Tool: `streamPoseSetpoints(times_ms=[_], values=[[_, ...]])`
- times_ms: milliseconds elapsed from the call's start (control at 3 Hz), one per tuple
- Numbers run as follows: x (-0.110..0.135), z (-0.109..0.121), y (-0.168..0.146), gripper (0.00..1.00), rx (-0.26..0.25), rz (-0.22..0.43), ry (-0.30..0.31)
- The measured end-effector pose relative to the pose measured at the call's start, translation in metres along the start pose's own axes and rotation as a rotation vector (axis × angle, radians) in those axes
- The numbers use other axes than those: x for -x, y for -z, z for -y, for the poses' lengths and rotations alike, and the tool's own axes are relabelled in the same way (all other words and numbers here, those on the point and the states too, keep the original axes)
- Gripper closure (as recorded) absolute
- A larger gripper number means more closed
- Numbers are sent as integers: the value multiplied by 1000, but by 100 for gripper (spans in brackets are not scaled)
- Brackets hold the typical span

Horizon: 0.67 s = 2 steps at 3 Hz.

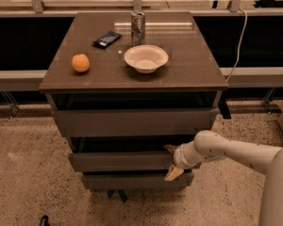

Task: Open middle drawer

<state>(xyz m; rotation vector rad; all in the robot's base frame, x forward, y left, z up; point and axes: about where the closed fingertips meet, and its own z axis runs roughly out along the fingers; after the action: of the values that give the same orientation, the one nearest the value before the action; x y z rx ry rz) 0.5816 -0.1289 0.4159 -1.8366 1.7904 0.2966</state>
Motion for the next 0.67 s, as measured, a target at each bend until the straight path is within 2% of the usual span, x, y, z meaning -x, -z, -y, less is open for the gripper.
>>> streamPoseSetpoints(times_ms=[333, 667], values=[[3, -16, -7, 26, 30, 15, 4], [23, -38, 5, 23, 63, 58, 38]])
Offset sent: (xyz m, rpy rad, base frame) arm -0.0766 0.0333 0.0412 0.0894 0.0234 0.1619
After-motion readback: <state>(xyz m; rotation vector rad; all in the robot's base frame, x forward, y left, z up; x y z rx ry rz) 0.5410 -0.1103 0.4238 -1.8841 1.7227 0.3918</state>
